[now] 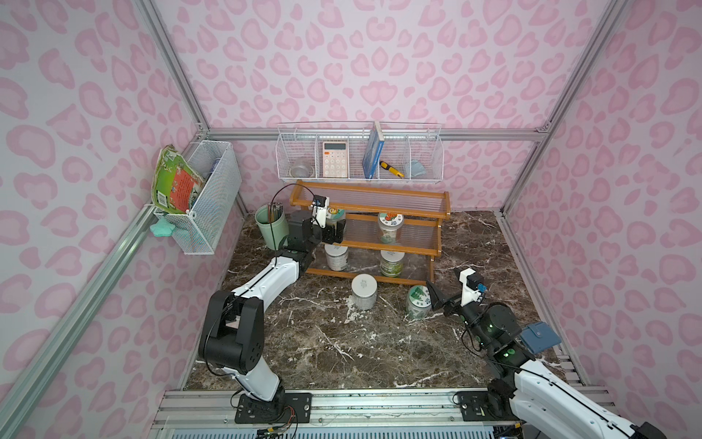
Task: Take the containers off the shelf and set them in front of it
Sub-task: 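Pick up a container from the shelf.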
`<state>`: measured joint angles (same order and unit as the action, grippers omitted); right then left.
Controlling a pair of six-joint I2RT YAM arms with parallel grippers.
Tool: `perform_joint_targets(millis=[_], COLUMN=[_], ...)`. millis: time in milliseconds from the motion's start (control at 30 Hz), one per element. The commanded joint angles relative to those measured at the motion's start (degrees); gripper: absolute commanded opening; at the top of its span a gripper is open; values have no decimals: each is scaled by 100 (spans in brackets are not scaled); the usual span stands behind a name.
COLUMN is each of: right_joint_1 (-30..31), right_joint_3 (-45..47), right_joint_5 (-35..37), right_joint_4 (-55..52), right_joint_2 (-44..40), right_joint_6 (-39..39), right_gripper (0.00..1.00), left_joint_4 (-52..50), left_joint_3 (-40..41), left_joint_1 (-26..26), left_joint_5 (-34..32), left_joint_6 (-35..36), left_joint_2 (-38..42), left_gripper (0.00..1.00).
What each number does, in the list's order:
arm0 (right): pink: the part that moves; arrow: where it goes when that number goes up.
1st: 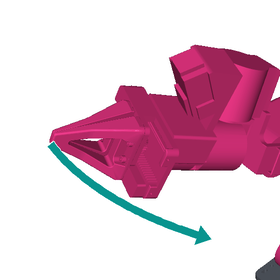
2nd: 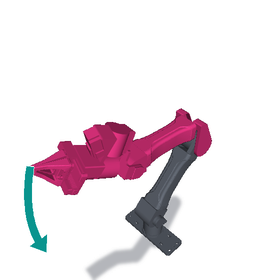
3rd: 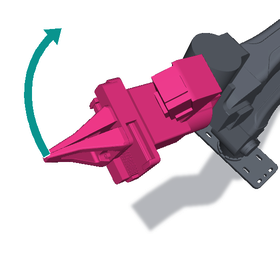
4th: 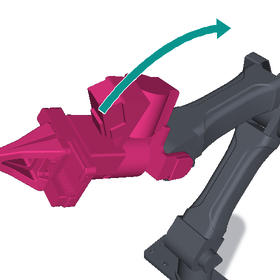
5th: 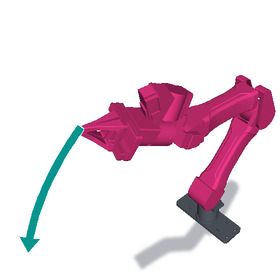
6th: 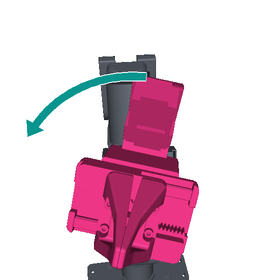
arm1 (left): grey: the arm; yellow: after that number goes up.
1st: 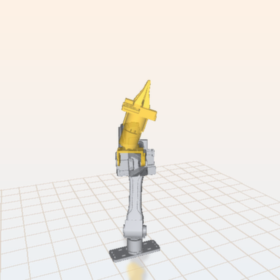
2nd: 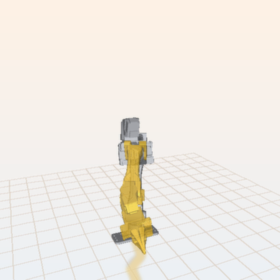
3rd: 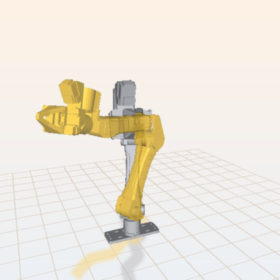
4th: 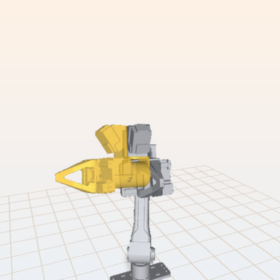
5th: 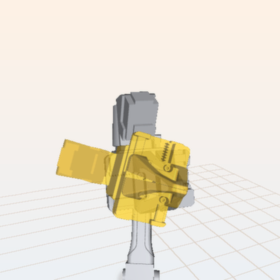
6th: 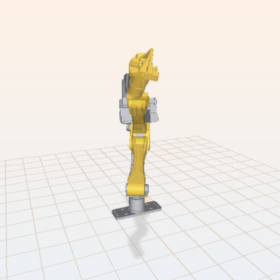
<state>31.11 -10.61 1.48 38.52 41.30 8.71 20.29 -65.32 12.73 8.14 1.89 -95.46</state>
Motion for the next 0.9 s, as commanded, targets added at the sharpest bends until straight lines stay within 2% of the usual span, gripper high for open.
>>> perform_joint_targets(millis=[0,100,333,567,867], right_joint_1=[-13,-20,-49,-79,-118], right_joint_3=[-3,-4,-42,-60,-112], right_joint_5=[19,25,-9,-42,-47], right_joint_4=[221,239,217,158,15], right_joint_2=[48,85,125,93,-51], right_joint_6=[-19,-18,-53,-54,-71], right_gripper=[99,99,99,99,99], left_joint_4=[440,883,916,886,811], left_joint_3=[-31,89,-95,-192,-61], left_joint_1=[27,41,50,45,61], left_joint_5=[-102,-233,-331,-246,-199], left_joint_6=[42,-10,-88,-144,-121], left_joint_2=[-104,-188,-369,-467,-227], left_gripper=[99,99,99,83,75])
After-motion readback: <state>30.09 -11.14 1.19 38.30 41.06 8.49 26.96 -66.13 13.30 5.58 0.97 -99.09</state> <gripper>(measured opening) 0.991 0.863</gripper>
